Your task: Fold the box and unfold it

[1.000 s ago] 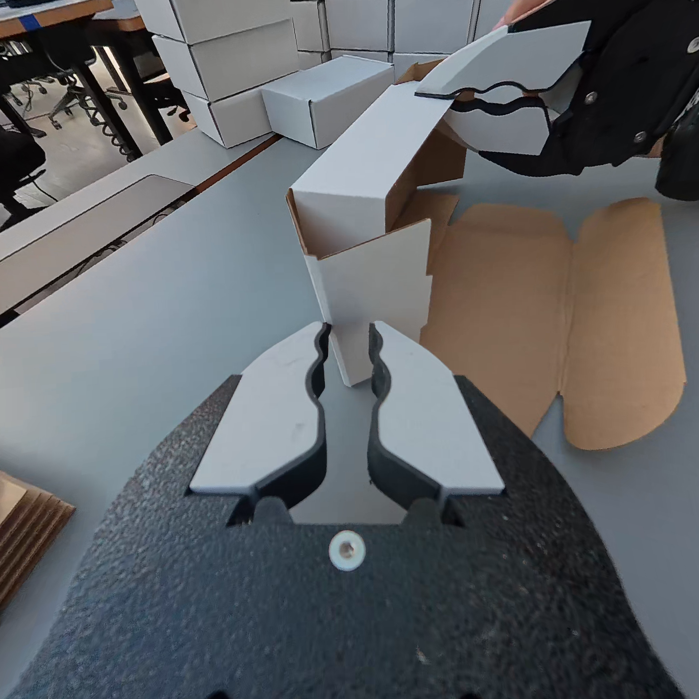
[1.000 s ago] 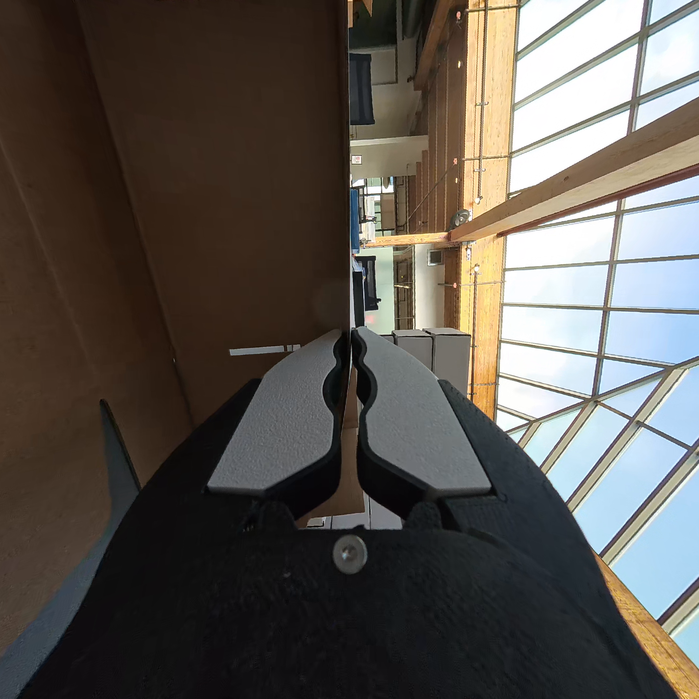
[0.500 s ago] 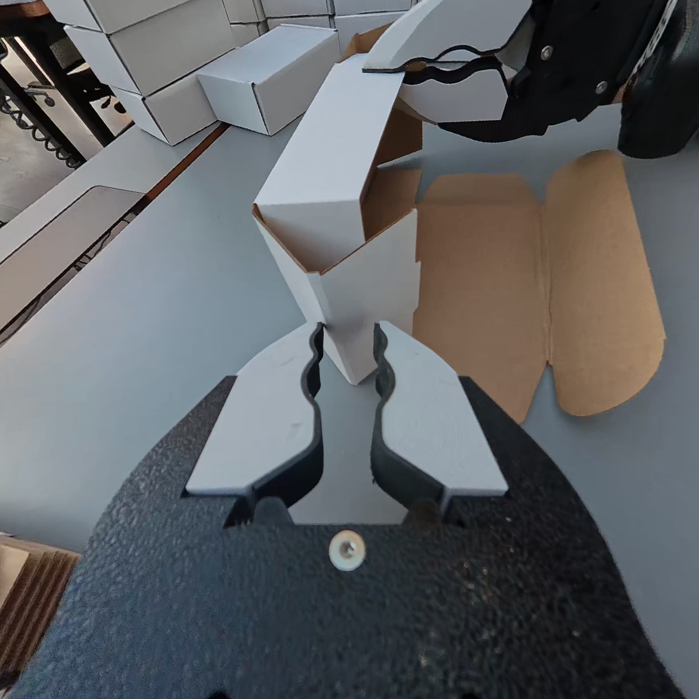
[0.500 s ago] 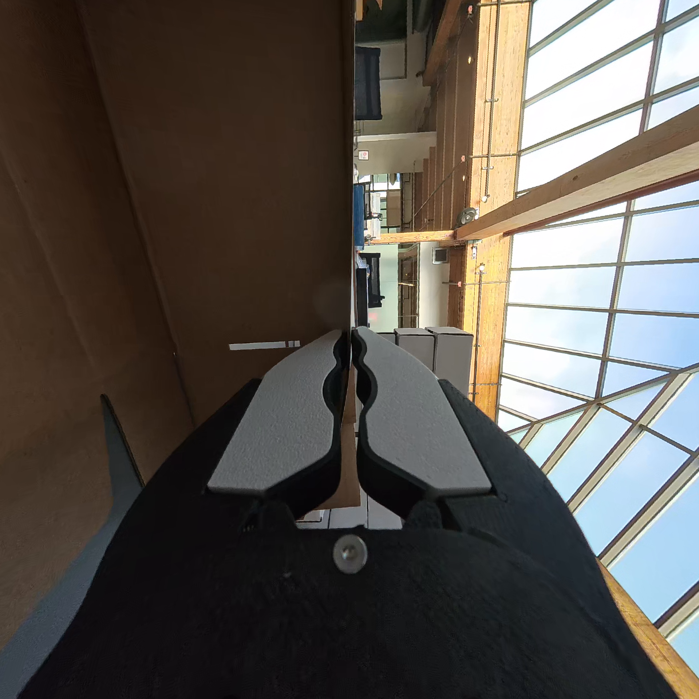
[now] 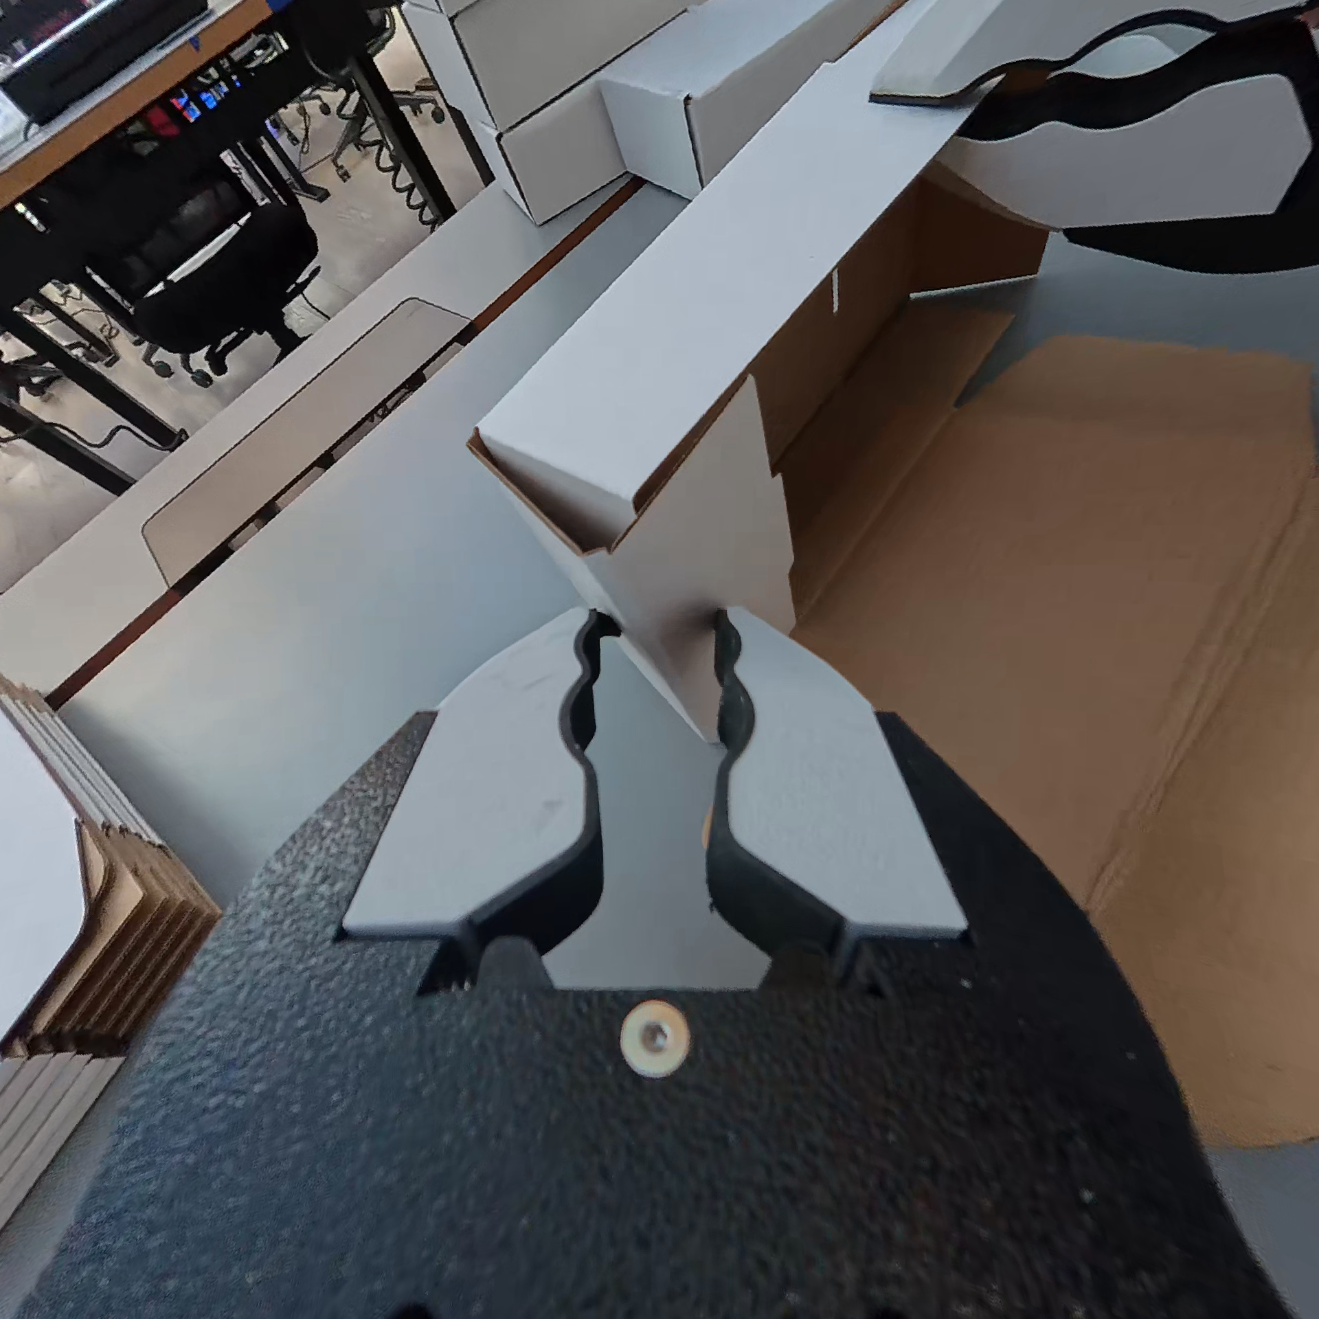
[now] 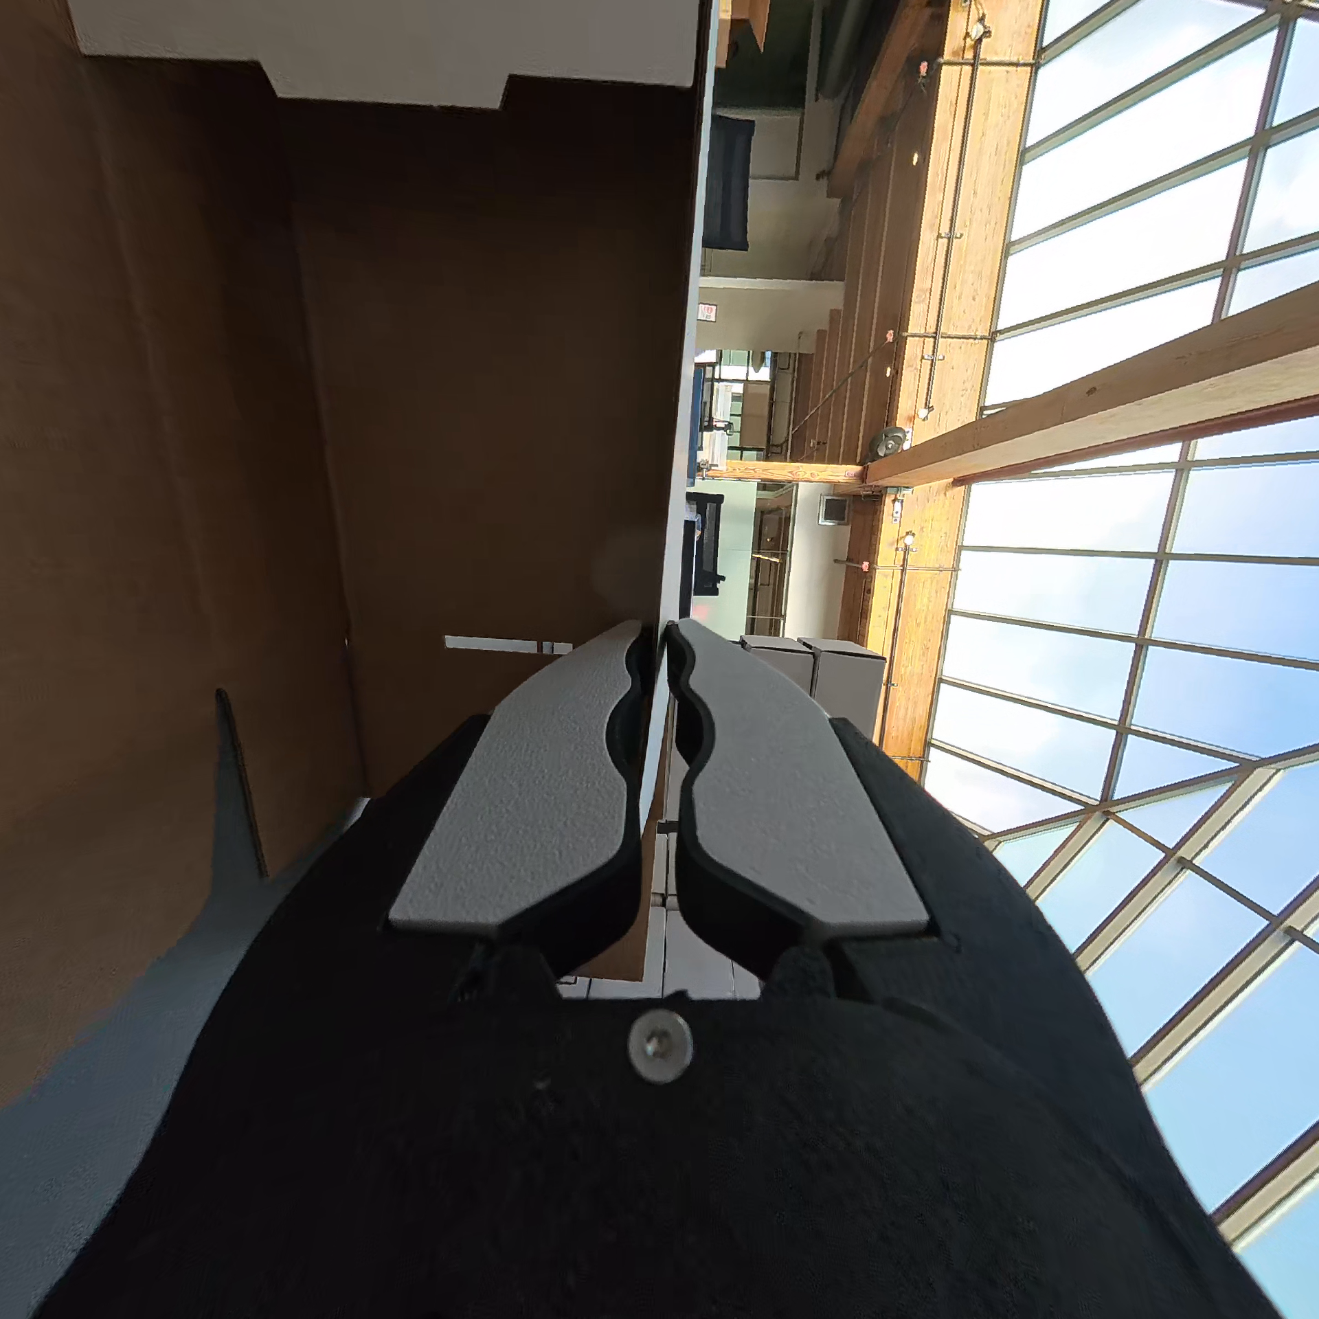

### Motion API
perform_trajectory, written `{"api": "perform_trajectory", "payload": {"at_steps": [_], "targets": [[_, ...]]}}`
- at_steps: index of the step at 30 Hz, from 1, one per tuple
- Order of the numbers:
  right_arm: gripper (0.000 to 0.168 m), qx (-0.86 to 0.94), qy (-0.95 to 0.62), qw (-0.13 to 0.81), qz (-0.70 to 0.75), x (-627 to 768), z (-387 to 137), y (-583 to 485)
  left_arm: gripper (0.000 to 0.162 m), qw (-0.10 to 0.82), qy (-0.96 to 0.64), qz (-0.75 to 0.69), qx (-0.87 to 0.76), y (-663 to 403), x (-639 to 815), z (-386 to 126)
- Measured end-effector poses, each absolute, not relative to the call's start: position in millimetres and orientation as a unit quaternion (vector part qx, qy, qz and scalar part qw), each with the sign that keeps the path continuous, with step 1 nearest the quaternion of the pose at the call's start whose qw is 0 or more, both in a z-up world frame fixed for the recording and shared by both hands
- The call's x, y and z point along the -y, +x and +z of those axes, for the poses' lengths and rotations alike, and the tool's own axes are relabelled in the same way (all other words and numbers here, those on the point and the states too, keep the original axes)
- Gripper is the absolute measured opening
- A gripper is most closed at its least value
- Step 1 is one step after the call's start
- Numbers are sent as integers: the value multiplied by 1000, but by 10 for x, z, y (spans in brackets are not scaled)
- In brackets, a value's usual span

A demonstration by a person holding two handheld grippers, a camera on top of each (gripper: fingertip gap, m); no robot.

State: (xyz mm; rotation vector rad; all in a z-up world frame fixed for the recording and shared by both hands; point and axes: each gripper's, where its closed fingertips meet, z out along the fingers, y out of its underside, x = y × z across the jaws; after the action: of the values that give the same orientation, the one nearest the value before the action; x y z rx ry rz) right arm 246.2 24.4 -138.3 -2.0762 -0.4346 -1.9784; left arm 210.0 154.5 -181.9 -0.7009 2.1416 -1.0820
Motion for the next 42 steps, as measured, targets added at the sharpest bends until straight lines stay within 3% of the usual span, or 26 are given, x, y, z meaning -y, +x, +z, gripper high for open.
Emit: {"api": "perform_trajectory", "payload": {"at_steps": [2,11,15,20,28,34,42], "targets": [[3,149,-721,137,-662,-247,-1373,2481,36,290,-294,-423,-807,2125,-1502,-1818],[7,155,-794,176,-561,-269,-1388,2554,36,313,-370,-369,-793,2445,-1507,-1837],[7,155,-797,187,-553,-271,-1390,2590,24,255,-455,-393,-757,2619,-1504,-1879],[8,138,-796,184,-559,-289,-1395,2597,20,326,-460,-348,-749,2778,-1545,-1899],[10,114,-809,228,-529,-325,-1400,2583,19,303,-549,-376,-682,2931,-1528,-1909],[10,88,-810,208,-541,-284,-1410,2684,11,363,-520,-378,-674,3026,-1560,-1899],[11,108,-810,196,-542,-325,-1379,2610,6,343,-535,-396,-662,3042,-1589,-1902]]}}
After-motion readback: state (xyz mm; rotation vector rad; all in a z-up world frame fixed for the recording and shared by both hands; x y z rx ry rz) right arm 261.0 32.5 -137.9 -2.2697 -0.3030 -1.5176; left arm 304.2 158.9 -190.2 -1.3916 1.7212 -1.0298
